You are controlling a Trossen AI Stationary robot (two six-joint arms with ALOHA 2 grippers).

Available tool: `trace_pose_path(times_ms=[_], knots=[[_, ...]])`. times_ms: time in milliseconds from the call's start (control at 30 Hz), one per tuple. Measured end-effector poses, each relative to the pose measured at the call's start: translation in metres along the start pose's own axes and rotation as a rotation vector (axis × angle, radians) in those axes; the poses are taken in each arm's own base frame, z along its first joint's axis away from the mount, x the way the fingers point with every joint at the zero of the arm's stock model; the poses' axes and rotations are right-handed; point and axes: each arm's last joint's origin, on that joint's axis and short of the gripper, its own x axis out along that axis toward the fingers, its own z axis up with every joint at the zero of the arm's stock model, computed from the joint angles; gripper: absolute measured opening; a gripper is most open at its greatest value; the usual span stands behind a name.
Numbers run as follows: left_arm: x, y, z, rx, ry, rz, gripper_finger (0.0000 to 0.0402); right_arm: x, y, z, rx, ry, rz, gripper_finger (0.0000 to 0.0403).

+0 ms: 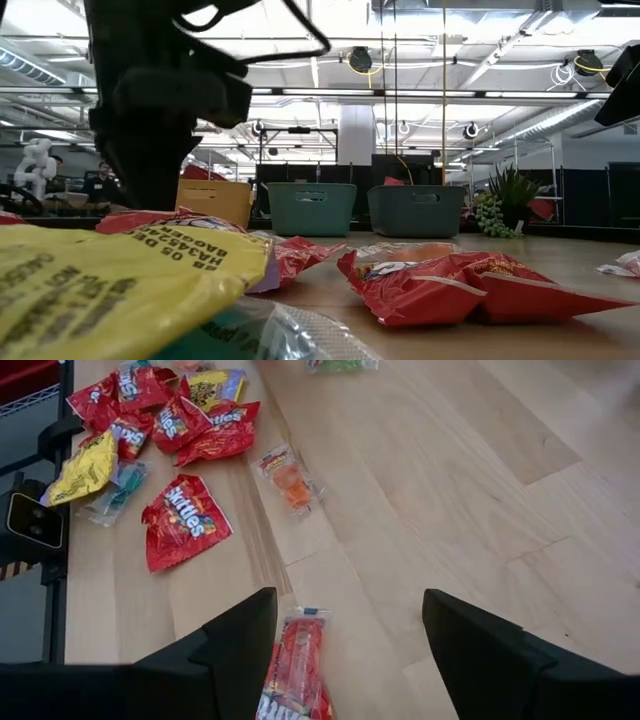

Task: Sort candy
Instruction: Put the orange gummy candy into the green bin

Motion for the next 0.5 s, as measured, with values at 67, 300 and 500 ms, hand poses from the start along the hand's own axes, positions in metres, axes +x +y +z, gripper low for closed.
trace_pose_path(times_ms=[67, 300, 500], knots=[[-0.004, -0.003, 0.002, 0.019, 0.003, -0.02, 0.0016, 0.0, 0.0, 0.0, -0.001, 0.001, -0.002, 0.0242], [-0.03, -0.01, 0.017, 0.03, 0.006, -0.019, 0.0014, 0.0, 0.0, 0.0, -0.002, 0.001, -0.002, 0.0242], [-0.066, -0.006, 0.05, 0.137, 0.003, 0.0, 0.0016, 0.0, 0.0, 0.0, 0.01, -0.003, -0.002, 0.0242]])
